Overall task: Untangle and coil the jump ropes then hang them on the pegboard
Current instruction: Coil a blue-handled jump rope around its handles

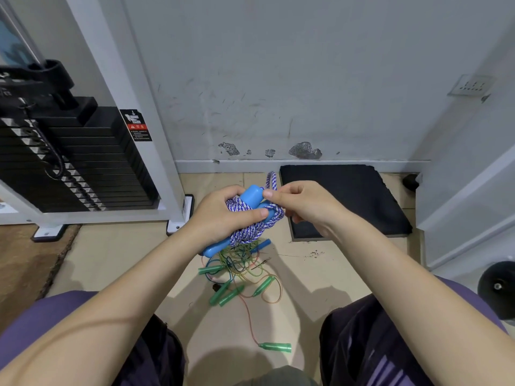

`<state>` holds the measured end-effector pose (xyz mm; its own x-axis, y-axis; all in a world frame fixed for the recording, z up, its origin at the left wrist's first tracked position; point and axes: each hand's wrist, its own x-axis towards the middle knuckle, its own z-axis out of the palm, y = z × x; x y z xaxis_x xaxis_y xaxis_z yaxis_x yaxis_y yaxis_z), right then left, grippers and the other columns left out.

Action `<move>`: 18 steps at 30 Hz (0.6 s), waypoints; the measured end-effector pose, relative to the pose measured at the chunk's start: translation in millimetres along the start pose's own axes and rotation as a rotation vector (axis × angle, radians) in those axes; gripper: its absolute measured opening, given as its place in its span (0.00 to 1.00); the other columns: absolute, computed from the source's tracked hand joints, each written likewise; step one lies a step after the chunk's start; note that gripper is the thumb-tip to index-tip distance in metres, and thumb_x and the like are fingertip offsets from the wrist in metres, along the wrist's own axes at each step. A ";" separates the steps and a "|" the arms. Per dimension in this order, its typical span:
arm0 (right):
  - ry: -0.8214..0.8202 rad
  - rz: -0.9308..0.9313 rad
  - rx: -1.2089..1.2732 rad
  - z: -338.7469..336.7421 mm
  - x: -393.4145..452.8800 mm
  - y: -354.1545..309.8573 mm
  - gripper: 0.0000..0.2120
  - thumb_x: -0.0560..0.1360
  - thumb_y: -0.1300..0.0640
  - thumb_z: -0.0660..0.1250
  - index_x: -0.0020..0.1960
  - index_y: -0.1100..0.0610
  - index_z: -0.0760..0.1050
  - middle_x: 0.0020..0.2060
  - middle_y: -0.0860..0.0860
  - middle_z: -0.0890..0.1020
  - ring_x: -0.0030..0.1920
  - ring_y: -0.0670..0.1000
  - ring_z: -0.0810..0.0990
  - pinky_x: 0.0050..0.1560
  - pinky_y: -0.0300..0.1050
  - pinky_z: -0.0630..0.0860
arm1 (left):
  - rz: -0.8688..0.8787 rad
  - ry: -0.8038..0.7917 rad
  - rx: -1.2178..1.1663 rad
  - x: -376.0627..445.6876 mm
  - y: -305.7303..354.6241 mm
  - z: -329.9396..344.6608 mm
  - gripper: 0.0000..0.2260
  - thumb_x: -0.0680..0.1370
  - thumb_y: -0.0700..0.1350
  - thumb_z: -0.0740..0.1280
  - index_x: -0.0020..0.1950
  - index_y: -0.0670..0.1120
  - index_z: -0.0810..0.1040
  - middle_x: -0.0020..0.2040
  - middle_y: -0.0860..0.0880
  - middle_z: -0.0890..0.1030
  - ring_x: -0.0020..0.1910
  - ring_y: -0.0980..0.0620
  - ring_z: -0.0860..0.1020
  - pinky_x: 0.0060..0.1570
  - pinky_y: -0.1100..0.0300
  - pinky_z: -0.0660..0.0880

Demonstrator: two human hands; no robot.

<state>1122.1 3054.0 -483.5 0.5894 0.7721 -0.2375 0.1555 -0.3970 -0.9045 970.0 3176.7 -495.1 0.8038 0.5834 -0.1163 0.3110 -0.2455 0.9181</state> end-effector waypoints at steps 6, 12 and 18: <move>-0.159 0.038 0.029 -4.6 3.0 1.3 0.11 0.71 0.49 0.76 0.48 0.56 0.83 0.39 0.48 0.82 0.42 0.48 0.77 0.45 0.45 0.70 | 0.002 -0.005 -0.012 1.9 -3.8 0.2 0.17 0.64 0.56 0.80 0.48 0.53 0.82 0.44 0.46 0.84 0.38 0.54 0.79 0.50 0.47 0.78; -0.142 0.001 0.077 -2.2 0.4 -2.1 0.06 0.74 0.55 0.73 0.48 0.56 0.83 0.41 0.49 0.83 0.41 0.45 0.78 0.48 0.44 0.71 | -0.014 -0.010 -0.062 3.8 -3.7 -1.0 0.19 0.62 0.58 0.79 0.47 0.53 0.82 0.45 0.46 0.84 0.40 0.51 0.81 0.51 0.47 0.79; 0.062 -0.189 0.243 0.7 -2.1 -6.3 0.04 0.73 0.67 0.72 0.45 0.59 0.80 0.38 0.51 0.82 0.37 0.43 0.79 0.43 0.34 0.76 | -0.230 -0.084 -0.287 4.6 -2.0 -1.9 0.26 0.60 0.56 0.79 0.53 0.45 0.82 0.49 0.42 0.85 0.49 0.41 0.84 0.57 0.40 0.78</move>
<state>1119.3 3055.3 -477.6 0.6166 0.7862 -0.0413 0.0773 -0.1127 -0.9906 972.1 3181.4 -496.7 0.7720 0.5298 -0.3511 0.3425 0.1186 0.9320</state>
